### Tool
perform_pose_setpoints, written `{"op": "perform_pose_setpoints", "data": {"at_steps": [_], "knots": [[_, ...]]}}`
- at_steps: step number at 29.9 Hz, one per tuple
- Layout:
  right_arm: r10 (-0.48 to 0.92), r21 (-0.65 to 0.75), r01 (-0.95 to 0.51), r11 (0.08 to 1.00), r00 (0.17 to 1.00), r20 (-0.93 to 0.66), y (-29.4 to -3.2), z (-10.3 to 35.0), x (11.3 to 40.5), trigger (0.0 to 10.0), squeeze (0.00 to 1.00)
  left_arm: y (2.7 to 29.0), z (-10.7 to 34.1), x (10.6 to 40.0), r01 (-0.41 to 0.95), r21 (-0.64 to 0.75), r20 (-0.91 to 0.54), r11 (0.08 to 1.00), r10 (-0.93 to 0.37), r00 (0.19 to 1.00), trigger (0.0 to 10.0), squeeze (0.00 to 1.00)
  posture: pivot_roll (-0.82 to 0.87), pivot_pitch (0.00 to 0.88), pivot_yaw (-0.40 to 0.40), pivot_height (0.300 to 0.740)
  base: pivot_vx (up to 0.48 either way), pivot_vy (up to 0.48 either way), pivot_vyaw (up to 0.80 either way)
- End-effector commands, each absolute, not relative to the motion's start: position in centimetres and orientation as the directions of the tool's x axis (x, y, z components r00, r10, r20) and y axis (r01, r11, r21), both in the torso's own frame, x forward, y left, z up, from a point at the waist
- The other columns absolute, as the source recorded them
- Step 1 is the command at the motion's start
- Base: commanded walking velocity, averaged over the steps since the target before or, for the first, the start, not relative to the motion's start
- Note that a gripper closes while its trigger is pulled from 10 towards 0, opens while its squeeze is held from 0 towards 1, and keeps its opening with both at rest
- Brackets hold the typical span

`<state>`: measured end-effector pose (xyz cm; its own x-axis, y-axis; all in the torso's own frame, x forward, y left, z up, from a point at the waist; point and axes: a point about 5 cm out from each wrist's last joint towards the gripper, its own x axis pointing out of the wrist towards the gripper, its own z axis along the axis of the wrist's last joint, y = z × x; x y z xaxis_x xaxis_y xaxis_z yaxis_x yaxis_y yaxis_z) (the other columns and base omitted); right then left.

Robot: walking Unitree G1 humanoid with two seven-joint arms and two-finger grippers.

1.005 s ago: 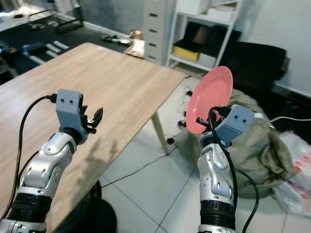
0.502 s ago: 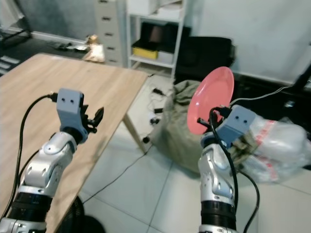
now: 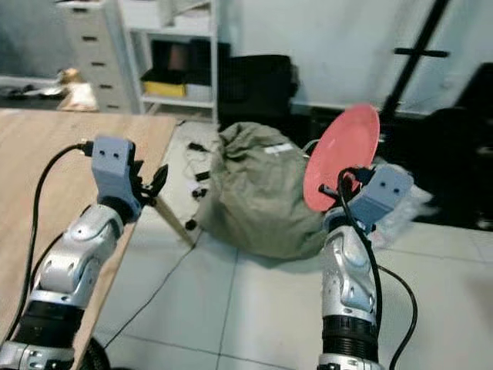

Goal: Setting the table

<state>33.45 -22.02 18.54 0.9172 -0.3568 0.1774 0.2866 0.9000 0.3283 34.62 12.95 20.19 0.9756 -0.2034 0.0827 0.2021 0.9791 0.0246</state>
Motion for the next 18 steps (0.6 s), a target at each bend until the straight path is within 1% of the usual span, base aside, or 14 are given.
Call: {"op": "perform_pose_setpoints", "data": {"at_steps": [1,18], "knots": [[-0.359,0.331,0.29,0.898,0.917,0.172,-21.9,18.25,33.36,10.0,0.0,13.27,19.49,34.59,0.195,0.025,0.057,0.98,-0.197,0.979,10.0,0.0,-0.09,0.045,0.12,0.74,0.0,0.0,-0.8],[-0.362,0.327,0.293,0.899,0.915,0.177,-21.99,18.33,33.45,10.0,0.0,13.24,19.44,34.68,0.199,0.025,0.059,0.98,-0.2,0.978,10.0,0.0,-0.09,0.036,0.12,0.74,0.0,0.0,-0.8]]}}
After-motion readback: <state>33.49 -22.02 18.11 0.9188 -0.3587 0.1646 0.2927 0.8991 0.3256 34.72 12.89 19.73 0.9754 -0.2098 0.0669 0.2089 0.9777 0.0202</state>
